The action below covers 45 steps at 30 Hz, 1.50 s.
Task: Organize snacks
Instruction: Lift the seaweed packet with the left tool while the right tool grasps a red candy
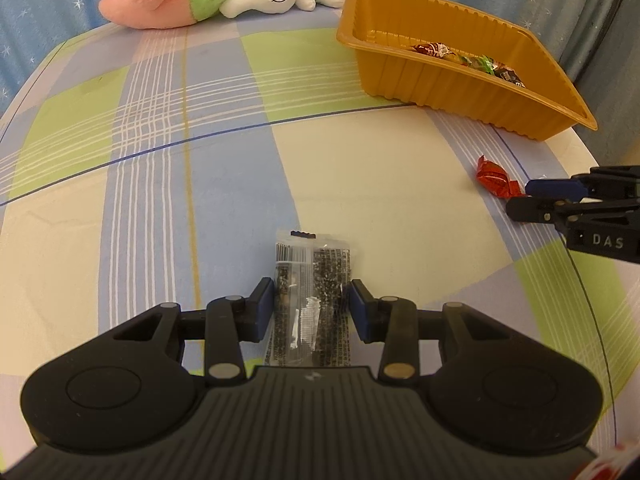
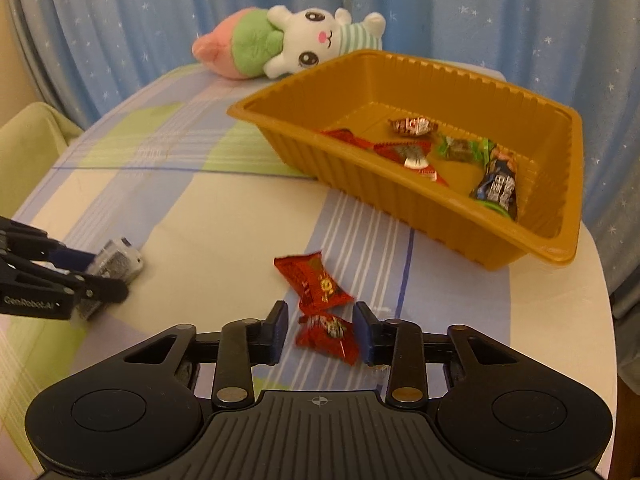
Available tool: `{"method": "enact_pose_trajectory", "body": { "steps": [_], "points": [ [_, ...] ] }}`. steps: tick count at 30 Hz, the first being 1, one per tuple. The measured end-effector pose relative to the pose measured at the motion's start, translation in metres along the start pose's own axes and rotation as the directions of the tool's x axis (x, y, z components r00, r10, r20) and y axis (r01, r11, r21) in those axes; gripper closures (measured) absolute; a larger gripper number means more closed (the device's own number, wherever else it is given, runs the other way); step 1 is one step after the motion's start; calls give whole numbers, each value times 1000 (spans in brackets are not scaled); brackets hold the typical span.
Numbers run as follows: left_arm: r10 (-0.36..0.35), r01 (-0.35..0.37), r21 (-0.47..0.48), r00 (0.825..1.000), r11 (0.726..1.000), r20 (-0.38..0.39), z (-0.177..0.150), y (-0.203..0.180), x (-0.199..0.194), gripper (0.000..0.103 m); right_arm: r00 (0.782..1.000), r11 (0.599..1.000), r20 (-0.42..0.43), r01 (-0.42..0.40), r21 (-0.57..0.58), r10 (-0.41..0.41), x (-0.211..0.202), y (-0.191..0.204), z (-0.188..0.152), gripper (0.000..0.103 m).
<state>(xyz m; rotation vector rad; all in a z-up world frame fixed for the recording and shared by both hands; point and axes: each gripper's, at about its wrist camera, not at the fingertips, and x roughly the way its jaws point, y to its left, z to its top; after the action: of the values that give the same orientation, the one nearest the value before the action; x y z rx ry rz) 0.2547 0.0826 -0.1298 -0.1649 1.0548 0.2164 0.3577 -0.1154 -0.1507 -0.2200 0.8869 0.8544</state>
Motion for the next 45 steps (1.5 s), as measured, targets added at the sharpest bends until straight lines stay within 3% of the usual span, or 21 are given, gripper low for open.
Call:
{"method": "enact_pose_trajectory", "body": {
  "steps": [13,19,22,31,36,38,45],
  "points": [
    [-20,20,3,1000,1000,-6,-15,-4,-10,66,999,999,-41,-21,28,22,-10,25,-19,70],
    [-44,44,-2,999,999,-15,-25,-7,-17,66,995,996,-71,-74,39,77,-17,38,-29,67],
    [-52,52,-1,998,999,-18,-30,-8,-20,66,992,995,-85,-98,4,98,-21,42,-34,48],
    [-63,63,-10,998,998,-20,-36,-7,-25,66,992,975,-96,-104,-199,86,-30,38,-44,48],
    [-60,59,-10,998,998,-17,-38,-8,-26,66,992,949,-97,-106,-298,81,-21,38,-42,50],
    [-58,58,-12,998,998,-18,-37,-8,-26,66,989,941,-110,-127,-315,96,-17,39,-41,60],
    [-54,54,-17,998,998,-17,-38,-8,-26,66,988,936,-108,-137,-325,107,-11,45,-35,71]
  ]
}}
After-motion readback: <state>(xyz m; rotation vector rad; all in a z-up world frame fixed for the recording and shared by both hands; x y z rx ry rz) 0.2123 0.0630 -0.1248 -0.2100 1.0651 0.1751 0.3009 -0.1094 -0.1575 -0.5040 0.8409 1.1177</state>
